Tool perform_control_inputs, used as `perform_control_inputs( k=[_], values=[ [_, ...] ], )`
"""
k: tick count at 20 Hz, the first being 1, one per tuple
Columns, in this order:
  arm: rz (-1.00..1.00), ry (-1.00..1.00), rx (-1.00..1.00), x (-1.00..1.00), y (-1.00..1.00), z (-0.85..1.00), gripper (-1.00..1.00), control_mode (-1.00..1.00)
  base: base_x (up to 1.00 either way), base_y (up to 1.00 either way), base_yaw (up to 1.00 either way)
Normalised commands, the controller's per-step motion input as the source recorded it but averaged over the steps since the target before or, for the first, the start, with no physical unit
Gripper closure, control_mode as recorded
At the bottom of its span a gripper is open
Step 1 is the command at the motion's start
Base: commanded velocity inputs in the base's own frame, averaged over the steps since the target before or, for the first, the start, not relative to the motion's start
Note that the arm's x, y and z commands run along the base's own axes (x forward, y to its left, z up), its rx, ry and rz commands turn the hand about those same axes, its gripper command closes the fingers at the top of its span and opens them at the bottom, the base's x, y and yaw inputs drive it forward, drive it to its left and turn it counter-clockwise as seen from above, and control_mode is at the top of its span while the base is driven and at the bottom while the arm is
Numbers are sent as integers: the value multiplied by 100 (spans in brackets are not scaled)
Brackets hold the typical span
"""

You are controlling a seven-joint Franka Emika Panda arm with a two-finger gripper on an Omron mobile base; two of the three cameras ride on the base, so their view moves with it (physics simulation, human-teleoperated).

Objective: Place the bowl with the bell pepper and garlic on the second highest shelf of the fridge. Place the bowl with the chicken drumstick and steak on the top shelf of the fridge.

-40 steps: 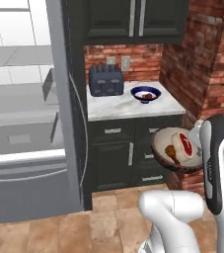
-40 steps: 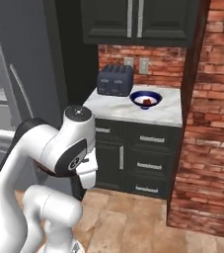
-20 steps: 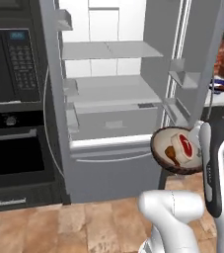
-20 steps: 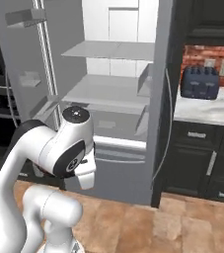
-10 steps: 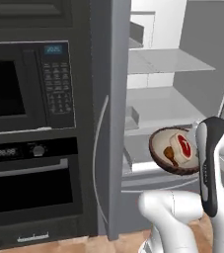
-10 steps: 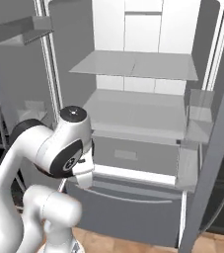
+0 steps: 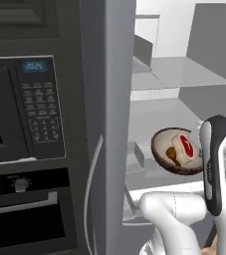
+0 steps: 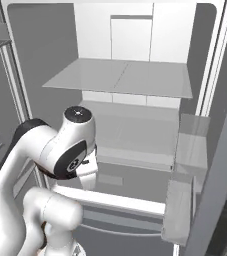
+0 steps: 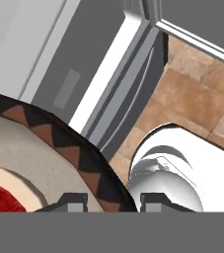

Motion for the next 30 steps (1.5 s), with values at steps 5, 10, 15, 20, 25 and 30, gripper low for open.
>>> perform_control_inputs(
  k=[5, 10, 15, 20, 25, 30],
  values=[
    [0, 0, 0, 0, 0, 0, 100, 100, 75, 0, -4],
    [-2, -5, 0, 7, 7, 5, 100, -100, 41, 17, -7],
    [-7, -37, 0, 2, 1, 81, 100, -100, 0, 0, 0],
    [-7, -38, 0, 13, 0, 100, 100, -100, 0, 0, 0],
    [-12, -13, 0, 87, 2, 100, 100, -100, 0, 0, 0],
    [-13, 1, 0, 100, 9, 90, 100, -100, 0, 0, 0]
  ],
)
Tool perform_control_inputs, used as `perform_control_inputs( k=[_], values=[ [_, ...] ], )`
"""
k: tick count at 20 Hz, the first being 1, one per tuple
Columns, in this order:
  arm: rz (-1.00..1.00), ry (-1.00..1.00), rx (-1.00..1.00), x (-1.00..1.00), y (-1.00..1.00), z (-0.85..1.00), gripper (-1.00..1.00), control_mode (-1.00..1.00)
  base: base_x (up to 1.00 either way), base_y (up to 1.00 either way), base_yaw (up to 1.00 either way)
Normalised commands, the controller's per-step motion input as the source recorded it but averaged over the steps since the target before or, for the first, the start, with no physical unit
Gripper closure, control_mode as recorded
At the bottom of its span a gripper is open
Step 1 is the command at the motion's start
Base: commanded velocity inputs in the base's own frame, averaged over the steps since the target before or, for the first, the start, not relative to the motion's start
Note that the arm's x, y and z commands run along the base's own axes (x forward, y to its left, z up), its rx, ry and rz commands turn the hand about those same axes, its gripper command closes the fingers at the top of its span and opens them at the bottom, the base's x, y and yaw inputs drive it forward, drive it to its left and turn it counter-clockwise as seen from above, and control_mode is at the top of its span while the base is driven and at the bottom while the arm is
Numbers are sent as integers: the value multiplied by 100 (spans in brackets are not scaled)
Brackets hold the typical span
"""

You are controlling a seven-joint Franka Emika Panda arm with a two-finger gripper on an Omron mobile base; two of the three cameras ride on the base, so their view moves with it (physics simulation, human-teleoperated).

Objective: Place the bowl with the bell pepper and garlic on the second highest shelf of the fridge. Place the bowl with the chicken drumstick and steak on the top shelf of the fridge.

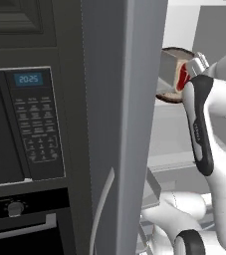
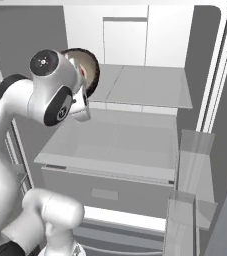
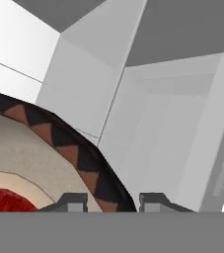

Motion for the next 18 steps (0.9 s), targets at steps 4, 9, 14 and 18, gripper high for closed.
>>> perform_control_inputs(
  k=[4, 9, 14, 18],
  values=[
    [-1, 18, 0, 100, 0, 16, 100, -100, 0, 0, 0],
    [0, 5, 0, 100, 0, -26, 100, -100, 0, 0, 0],
    [-2, 0, 0, 100, 0, -39, 100, -100, 0, 0, 0],
    [-6, 0, -1, 97, -1, -47, -100, -100, 0, 0, 0]
  ],
)
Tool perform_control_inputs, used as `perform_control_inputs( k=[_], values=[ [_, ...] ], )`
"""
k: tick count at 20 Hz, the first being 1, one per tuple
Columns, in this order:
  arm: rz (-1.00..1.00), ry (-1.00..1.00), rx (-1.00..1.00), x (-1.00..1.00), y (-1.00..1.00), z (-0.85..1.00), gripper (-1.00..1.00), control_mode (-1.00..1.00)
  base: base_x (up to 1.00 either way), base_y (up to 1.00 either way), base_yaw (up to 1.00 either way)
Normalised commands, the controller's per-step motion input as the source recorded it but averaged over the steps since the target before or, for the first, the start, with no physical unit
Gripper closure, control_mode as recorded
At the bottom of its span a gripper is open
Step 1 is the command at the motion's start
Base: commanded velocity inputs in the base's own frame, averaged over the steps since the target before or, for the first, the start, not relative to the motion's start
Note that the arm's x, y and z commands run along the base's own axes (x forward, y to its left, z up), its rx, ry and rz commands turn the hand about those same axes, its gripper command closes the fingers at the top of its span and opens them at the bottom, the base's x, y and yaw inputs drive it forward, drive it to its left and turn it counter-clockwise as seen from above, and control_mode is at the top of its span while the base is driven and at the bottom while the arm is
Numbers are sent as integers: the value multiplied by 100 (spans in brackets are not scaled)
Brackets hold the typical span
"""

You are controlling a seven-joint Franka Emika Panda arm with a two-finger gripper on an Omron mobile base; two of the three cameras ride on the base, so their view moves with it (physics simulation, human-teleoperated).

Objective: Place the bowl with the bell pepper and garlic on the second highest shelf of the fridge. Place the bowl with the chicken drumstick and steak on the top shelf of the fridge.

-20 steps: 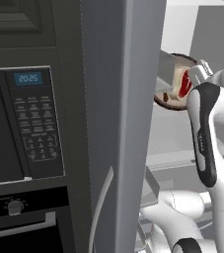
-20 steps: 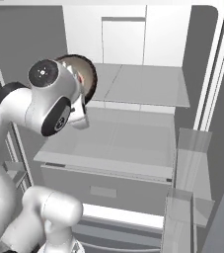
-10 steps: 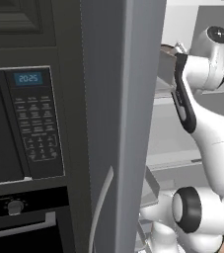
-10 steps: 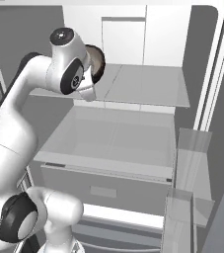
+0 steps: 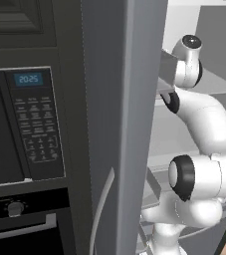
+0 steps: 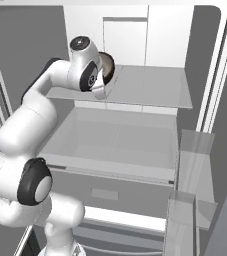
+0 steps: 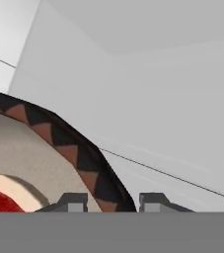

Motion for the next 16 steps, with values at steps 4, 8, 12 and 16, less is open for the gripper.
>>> perform_control_inputs(
  k=[4, 8, 12, 16],
  values=[
    [-1, 1, 0, 6, 0, 1, -100, -100, 0, 0, 0],
    [-1, -13, 0, -47, 0, 53, -100, -100, 0, 0, 0],
    [0, -23, 0, -94, 0, 76, -100, -100, 0, 0, 0],
    [0, -22, 0, -100, -5, 25, -100, -100, 0, 0, 0]
  ],
)
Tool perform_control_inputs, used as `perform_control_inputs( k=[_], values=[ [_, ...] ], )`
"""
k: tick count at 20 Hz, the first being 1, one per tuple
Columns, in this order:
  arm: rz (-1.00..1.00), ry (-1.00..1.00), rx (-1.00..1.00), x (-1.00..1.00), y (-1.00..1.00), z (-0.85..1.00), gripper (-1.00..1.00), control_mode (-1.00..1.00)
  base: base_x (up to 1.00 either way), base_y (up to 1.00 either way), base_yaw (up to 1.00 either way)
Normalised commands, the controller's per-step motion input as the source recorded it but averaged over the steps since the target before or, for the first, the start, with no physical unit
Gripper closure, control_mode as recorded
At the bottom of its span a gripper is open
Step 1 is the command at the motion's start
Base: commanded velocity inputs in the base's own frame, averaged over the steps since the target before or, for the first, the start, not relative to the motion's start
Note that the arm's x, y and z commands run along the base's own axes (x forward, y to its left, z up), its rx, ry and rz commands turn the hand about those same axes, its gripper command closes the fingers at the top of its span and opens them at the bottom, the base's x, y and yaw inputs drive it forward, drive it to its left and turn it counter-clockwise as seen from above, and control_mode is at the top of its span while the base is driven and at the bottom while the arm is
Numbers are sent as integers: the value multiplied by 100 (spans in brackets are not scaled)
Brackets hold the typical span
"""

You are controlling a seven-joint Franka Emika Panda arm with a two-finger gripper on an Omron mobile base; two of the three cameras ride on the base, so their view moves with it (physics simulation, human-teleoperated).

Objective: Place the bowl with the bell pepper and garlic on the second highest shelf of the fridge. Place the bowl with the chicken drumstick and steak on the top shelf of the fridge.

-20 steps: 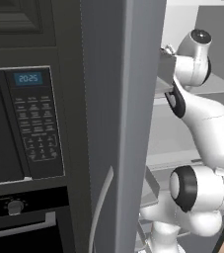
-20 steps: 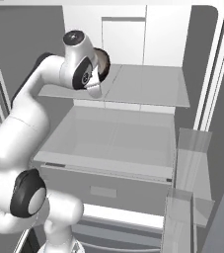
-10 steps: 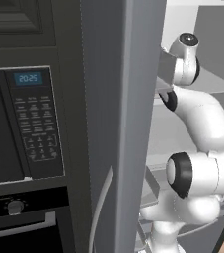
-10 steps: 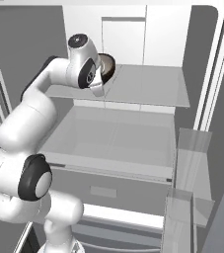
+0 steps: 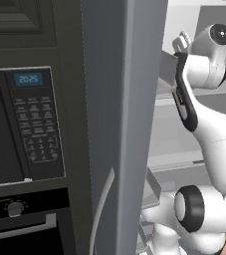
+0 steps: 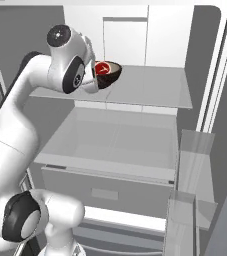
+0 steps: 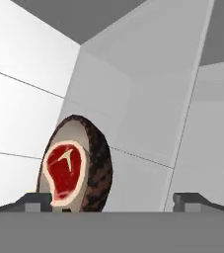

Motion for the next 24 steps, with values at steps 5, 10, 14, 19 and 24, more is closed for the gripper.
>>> perform_control_inputs(
  k=[5, 10, 14, 19, 24],
  values=[
    [4, -5, -5, -100, 0, -26, -100, -100, 0, 0, 0],
    [15, 18, -20, -100, 0, -81, -100, -100, 0, 0, 0],
    [14, 15, -23, -75, 0, -40, -100, -100, 0, 0, 0],
    [0, 0, -3, -1, 0, 0, -100, -100, 0, 0, 0],
    [0, 2, -2, -7, 0, -3, -100, 100, -72, -3, 0]
  ],
)
